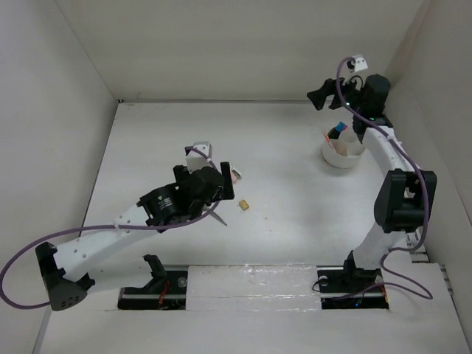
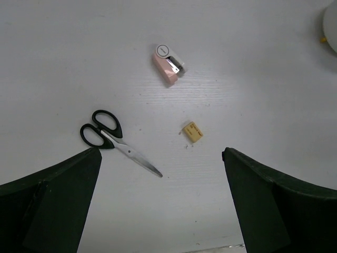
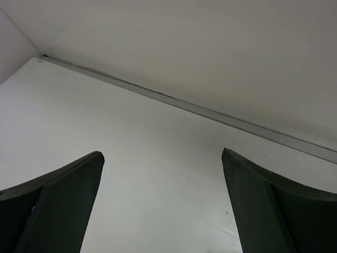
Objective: Sort the stationery into containers
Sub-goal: Place the stationery in the storage box, then pick up the stationery from the center of the board.
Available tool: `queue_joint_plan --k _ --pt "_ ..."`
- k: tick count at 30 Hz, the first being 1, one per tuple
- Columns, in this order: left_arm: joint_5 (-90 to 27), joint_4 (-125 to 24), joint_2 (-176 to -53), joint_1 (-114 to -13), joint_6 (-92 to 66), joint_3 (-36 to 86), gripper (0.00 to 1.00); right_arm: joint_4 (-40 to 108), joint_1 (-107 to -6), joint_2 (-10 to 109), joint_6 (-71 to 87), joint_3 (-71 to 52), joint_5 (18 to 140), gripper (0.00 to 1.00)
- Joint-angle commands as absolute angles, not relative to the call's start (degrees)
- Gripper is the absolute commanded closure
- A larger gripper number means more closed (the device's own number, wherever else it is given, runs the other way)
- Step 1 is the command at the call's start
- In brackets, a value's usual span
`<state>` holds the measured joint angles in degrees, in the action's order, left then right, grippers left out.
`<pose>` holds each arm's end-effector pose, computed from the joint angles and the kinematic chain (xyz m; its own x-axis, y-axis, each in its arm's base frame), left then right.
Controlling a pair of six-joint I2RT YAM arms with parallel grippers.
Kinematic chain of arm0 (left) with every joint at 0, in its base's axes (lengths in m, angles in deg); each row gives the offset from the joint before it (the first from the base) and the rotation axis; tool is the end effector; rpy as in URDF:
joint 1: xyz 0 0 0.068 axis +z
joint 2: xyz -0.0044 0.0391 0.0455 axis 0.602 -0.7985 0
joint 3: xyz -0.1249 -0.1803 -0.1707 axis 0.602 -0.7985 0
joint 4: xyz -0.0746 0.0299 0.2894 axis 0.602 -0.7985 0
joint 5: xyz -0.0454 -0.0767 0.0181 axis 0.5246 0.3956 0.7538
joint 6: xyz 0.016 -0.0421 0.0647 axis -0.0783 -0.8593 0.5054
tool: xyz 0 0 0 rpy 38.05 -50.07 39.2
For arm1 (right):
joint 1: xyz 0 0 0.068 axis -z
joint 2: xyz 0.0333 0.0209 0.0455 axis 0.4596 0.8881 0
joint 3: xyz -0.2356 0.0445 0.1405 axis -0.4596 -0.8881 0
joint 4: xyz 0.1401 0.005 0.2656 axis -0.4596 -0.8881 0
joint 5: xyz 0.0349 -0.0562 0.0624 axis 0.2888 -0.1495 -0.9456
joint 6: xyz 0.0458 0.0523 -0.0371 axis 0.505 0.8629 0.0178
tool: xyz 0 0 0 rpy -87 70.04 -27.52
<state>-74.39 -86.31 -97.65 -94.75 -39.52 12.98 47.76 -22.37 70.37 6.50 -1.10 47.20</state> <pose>0.1781 -0.2102 0.3421 -0.4920 -0.1626 -0.8553 0.1734 0.9444 -0.2793 0.4933 0.0003 0.3353 -0.1362 0.0862 -0.9869 -0.5560 0.8179 0.1482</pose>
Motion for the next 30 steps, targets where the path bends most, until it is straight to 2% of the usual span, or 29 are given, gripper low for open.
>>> queue_joint_plan --k 1,3,5,8,9,10,11,13,14,18,24,30 --pt "-79.5 -89.4 -99.1 -94.6 -46.9 16.4 0.0 39.6 -31.4 64.1 3.4 -1.6 74.8 0.0" --pt "-80.1 -89.4 -101.2 -94.6 -48.9 16.9 0.0 35.5 -38.1 61.6 4.1 -3.2 87.8 0.0" --pt "-78.9 -89.4 -102.9 -94.6 -48.9 17.4 0.0 35.0 -41.2 57.5 5.8 -6.6 91.0 0.0" --pt "-77.0 -89.4 -106.9 -94.6 -50.9 19.0 0.0 35.6 -42.8 52.1 8.4 -12.0 87.3 0.0" --pt "-76.2 -89.4 -108.8 -94.6 -51.8 19.7 0.0 37.8 -42.8 50.3 10.5 -14.0 83.6 0.0" --pt "-76.2 -89.4 -109.7 -94.6 -52.6 20.2 0.0 40.3 -41.4 48.3 11.6 -16.8 73.5 0.0" --pt "-76.2 -89.9 -110.6 -94.6 -55.1 20.3 0.0 43.4 -41.3 43.8 12.7 -22.4 70.9 0.0" --pt "-73.8 -89.3 -113.2 -94.6 -56.1 20.3 0.0 42.8 -42.8 39.2 15.8 -25.3 74.3 0.0" --pt "-72.9 -87.9 -114.2 -94.6 -56.8 20.3 0.0 41.3 -45.9 37.0 15.8 -26.0 82.2 0.0" --pt "-69.7 -88.4 -121.0 -94.1 -62.0 21.6 0.0 33.3 -52.5 28.1 12.0 -25.5 92.3 0.0" --pt "-66.2 -88.3 -130.5 -94.1 -69.4 24.0 0.0 26.5 -56.2 23.3 11.1 -24.4 94.1 0.0" --pt "-67.3 -88.9 -135.8 -94.1 -76.3 25.6 0.06 26.5 -59.0 23.1 11.6 -26.4 91.3 0.0"
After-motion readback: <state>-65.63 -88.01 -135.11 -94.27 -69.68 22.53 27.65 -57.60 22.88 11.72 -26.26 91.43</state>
